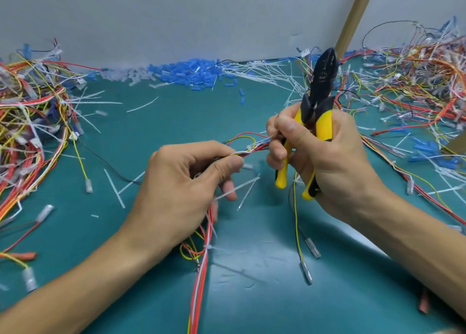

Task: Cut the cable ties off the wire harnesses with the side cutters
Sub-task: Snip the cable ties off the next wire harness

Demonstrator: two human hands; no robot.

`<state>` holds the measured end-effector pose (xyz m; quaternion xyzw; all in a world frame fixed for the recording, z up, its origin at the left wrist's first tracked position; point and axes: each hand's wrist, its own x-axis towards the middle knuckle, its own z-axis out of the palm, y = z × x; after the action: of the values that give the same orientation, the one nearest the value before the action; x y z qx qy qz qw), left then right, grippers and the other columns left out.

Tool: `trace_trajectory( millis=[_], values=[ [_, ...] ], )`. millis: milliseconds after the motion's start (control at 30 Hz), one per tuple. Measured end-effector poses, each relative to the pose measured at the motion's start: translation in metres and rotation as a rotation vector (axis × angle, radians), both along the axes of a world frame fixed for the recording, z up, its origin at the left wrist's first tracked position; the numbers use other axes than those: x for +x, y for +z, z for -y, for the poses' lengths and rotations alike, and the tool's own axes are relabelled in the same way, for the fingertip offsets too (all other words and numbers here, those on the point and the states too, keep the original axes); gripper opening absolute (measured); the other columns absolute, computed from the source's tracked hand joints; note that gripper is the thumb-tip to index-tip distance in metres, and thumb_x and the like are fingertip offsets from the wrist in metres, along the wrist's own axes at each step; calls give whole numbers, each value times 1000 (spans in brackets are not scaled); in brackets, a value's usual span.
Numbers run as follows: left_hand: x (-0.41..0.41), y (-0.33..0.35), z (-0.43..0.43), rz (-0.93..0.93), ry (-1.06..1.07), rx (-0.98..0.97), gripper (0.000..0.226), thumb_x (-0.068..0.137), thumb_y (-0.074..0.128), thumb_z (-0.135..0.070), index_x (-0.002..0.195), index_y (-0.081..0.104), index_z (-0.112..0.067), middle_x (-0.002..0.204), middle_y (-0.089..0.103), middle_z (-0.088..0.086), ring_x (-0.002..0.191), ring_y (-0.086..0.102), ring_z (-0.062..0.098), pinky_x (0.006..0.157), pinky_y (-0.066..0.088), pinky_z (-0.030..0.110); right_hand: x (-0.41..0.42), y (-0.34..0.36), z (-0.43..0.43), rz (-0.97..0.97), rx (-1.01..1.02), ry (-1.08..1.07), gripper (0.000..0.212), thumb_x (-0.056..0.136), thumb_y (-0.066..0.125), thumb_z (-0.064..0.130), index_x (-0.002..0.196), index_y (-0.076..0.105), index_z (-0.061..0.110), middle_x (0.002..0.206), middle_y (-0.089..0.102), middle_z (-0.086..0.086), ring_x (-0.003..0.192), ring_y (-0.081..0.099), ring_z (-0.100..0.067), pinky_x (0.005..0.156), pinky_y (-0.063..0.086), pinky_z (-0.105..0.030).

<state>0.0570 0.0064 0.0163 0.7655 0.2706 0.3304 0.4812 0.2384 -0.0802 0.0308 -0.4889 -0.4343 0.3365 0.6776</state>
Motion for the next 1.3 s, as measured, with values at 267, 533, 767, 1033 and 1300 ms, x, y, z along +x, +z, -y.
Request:
trace_trajectory(
  millis=[267,533,767,1033,1300],
  values=[
    [-10,13,0,-185,29,560,20,86,70,-18,67,65,-11,56,40,4,54,34,19,50,25,21,-4,4,5,236,-118,-40,22,104,60,1,85,63,-10,56,65,2,44,58,-15,45,47,-23],
    [-7,1,-14,-139,82,462,20,87,69,-14,68,66,-10,55,37,2,53,33,17,50,24,19,19,17,11,406,-589,126,57,76,92,16,118,52,18,93,73,-4,61,63,-23,62,56,-46],
    [-5,-6,-31,-27,185,307,19,89,67,-20,70,68,-15,56,49,-1,54,40,16,51,31,27,22,18,11,499,-263,-17,26,85,75,38,101,75,17,85,75,-10,68,69,-20,65,54,-31],
    [-9,-6,-38,129,143,177,24,94,64,-18,71,65,-10,54,43,-10,52,35,10,51,26,27,22,12,16,1084,-405,-191,52,78,67,74,96,56,27,71,59,4,61,54,-16,50,42,-36],
    [-9,-5,-33,65,140,268,23,92,67,-15,69,64,-13,56,42,-7,53,33,8,52,26,23,14,18,15,1218,-281,-207,35,76,76,57,90,63,28,83,55,12,71,56,-17,57,39,-23]
  ],
)
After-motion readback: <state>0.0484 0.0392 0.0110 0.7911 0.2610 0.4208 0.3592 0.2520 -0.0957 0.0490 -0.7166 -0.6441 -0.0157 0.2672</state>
